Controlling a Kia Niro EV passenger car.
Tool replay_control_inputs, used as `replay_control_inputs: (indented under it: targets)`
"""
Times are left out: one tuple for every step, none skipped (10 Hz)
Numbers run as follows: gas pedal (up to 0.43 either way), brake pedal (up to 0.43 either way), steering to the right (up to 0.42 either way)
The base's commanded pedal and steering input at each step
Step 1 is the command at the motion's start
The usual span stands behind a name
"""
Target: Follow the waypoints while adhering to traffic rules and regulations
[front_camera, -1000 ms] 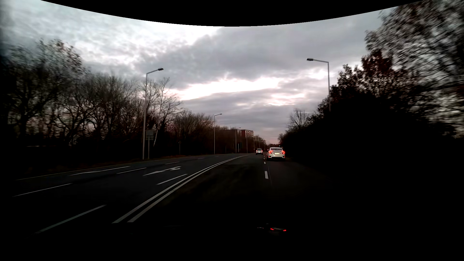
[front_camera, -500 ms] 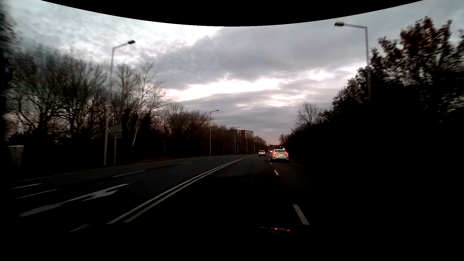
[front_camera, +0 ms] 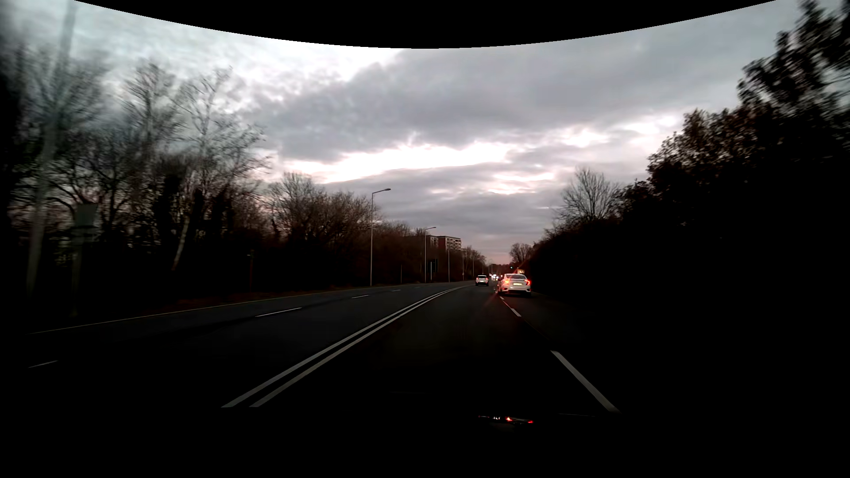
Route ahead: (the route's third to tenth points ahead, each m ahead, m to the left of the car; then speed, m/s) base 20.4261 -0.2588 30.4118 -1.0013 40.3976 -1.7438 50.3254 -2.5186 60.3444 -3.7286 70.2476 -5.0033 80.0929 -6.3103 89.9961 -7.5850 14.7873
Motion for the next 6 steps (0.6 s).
replay_control_inputs:
  targets:
    - [0.157, 0.000, 0.014]
    - [0.157, 0.000, 0.015]
    - [0.157, 0.000, 0.015]
    - [0.157, 0.000, 0.015]
    - [0.150, 0.000, 0.015]
    - [0.150, 0.000, 0.014]
